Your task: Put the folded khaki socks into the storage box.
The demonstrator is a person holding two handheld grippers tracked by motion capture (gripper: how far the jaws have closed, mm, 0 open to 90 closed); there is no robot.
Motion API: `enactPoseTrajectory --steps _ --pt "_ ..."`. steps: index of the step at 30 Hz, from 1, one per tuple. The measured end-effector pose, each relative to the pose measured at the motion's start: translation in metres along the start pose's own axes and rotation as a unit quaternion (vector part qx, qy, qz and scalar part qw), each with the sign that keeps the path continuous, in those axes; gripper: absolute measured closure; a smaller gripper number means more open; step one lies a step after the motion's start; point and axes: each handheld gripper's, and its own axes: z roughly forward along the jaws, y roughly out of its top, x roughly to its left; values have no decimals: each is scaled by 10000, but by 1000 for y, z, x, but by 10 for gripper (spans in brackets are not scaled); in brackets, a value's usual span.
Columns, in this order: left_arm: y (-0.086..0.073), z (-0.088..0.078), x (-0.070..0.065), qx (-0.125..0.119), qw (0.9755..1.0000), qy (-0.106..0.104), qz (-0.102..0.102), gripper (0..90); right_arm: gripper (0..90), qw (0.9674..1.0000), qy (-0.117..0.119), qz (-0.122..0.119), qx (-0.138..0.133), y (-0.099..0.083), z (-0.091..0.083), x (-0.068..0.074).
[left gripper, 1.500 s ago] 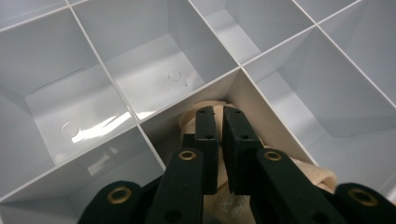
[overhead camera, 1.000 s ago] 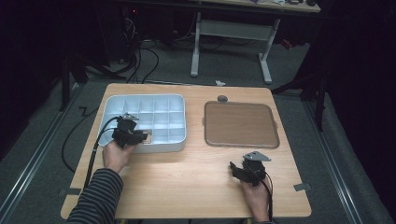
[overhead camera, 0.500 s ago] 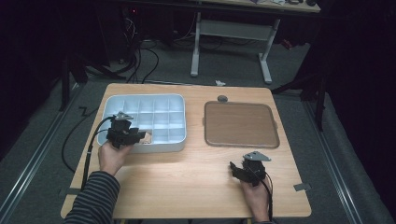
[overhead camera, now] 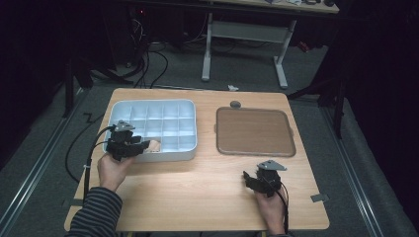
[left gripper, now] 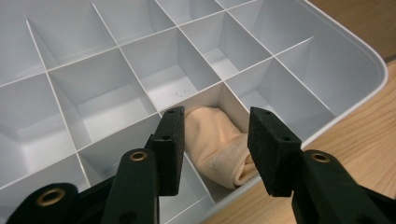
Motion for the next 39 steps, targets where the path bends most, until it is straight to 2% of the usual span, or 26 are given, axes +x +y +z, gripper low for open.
enactPoseTrajectory --steps 13,39 --pt "-2 -15 -9 -177 9998 -74 82 560 348 10000 2 3 0 0 0 0" --pt "-30 -32 -7 -375 9989 -146 -233 552 349 10000 2 -20 -5 0 0 0"
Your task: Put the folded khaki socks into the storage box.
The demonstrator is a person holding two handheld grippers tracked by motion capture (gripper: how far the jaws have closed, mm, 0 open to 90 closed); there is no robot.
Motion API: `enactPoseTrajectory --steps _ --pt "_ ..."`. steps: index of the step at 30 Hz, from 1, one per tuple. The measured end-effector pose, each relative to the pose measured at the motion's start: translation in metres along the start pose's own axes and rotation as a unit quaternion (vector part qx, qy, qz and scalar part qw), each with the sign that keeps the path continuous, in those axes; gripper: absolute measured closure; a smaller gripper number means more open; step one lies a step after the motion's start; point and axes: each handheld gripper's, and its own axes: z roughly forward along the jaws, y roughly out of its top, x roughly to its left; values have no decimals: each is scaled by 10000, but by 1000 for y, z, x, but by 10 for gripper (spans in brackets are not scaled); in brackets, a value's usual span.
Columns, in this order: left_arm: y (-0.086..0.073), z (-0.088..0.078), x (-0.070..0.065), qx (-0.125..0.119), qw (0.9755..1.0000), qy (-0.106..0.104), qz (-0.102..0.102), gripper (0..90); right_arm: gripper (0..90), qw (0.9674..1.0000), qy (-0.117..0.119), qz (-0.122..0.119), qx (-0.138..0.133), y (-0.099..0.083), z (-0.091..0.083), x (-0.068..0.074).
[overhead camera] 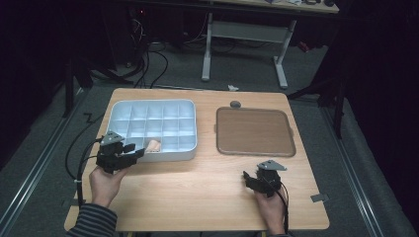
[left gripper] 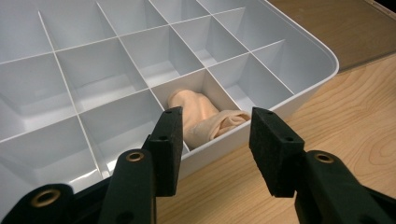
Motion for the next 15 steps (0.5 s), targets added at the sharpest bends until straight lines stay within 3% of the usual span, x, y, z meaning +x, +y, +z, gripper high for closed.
enactPoseTrajectory --steps 15 --pt "-11 -7 -3 -4 10000 -52 -16 545 348 10000 3 -10 0 0 0 0"
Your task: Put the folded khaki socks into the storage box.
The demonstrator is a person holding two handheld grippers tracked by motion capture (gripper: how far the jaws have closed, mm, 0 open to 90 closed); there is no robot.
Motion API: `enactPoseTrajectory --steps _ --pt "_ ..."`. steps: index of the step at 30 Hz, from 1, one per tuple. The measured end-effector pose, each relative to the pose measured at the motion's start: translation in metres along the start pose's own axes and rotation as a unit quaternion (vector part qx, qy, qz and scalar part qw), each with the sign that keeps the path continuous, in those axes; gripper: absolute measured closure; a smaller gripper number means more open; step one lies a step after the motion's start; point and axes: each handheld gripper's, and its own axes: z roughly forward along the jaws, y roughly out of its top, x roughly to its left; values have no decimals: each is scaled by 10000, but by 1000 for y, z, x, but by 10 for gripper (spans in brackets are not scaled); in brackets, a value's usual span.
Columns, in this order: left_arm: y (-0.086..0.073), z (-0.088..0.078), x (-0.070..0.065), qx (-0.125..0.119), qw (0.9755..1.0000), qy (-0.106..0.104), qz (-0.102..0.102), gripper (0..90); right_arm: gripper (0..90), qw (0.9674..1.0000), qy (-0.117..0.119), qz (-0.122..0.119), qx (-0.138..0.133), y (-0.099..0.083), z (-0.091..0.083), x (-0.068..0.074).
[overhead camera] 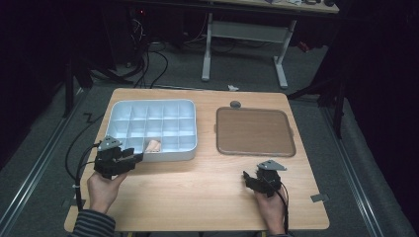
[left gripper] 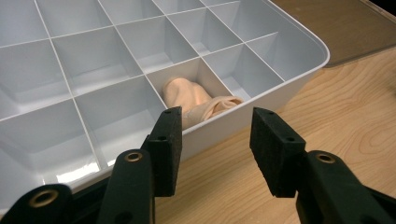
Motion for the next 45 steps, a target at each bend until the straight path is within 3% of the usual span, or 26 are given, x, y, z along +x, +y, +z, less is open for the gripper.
enactPoseTrajectory --steps 24,45 --pt "-25 -9 -4 -6 9997 -92 -247 534 348 10000 0 -2 -2 0 0 0" --pt "-38 3 -14 64 9995 -168 -266 524 348 10000 0 0 -1 0 0 0"
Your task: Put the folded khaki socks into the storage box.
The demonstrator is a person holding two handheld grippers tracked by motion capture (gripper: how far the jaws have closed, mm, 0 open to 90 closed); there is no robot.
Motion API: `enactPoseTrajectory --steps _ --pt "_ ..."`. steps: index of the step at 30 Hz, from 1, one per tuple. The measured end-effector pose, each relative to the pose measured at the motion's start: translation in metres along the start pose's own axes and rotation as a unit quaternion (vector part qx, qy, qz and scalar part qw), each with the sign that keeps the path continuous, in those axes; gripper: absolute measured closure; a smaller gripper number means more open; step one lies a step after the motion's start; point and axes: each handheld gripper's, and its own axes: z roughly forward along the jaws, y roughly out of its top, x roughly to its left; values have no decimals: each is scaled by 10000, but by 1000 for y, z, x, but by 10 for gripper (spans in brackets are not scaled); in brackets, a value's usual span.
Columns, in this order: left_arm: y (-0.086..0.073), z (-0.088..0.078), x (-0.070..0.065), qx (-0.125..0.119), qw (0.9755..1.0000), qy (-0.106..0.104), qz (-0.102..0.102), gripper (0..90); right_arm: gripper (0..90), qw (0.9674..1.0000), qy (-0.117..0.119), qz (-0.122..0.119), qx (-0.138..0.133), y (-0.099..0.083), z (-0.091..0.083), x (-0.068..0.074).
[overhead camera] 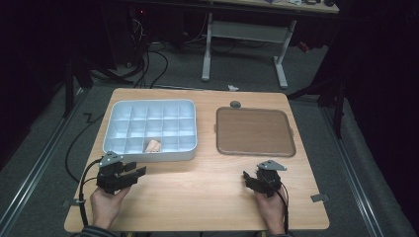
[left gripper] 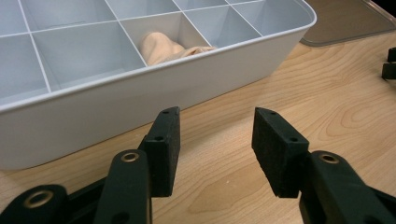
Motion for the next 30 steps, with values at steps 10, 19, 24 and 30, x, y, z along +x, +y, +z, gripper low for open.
enactPoseTrajectory --steps 10,19,24,30 --pt "-8 9 -1 26 10000 4 -50 511 348 10000 0 2 1 0 0 0" --pt "-13 19 0 81 9999 33 -80 496 348 10000 0 -1 0 0 0 0" --pt "-16 23 1 116 9998 119 -67 501 348 10000 0 0 1 0 0 0" --pt "-21 27 2 160 9997 182 -71 502 348 10000 0 0 0 0 0 0"
